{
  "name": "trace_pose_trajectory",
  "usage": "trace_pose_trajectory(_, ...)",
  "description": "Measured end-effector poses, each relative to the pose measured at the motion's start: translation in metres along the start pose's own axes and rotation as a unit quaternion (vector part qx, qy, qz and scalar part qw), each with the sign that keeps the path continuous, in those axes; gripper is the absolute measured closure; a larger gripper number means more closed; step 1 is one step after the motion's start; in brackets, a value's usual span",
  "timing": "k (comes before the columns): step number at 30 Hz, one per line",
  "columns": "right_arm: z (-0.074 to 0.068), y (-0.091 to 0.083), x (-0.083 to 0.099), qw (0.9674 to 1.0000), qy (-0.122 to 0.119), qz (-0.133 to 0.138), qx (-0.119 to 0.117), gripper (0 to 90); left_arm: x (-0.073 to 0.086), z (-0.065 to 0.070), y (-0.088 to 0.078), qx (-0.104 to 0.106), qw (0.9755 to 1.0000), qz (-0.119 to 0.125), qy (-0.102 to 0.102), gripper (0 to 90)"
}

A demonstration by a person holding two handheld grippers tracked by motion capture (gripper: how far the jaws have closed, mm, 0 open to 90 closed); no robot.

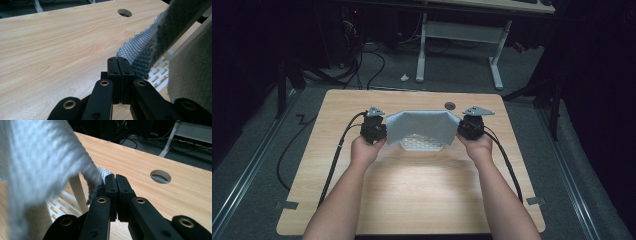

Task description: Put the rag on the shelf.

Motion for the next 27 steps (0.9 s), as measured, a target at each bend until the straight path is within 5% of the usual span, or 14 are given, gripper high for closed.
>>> trace_pose_trajectory(17,0.001,0.007,0.012,0.9999,0.008,-0.015,0.003,88.6,0.004,0.001,-0.004,0.000,1.0000,0.000,0.004,86.3)
trace_pose_trajectory(22,0.000,0.008,0.014,0.9998,0.007,-0.015,0.009,83.4,0.003,-0.005,-0.008,-0.006,0.9997,0.013,-0.018,71.2)
trace_pose_trajectory(27,0.006,0.001,0.008,0.9997,0.001,-0.008,0.022,80.5,0.001,-0.014,-0.019,-0.028,0.9989,0.031,-0.020,61.3)
Point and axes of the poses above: each handheld gripper's, and its own axes: y roughly forward along the jaws, x roughly out of its underside, z roughly to its right, the point moved 2 cm from there along y, roughly forward along the jaws, and after that the axes turned 9 degrees about z, right-handed, at the moved point
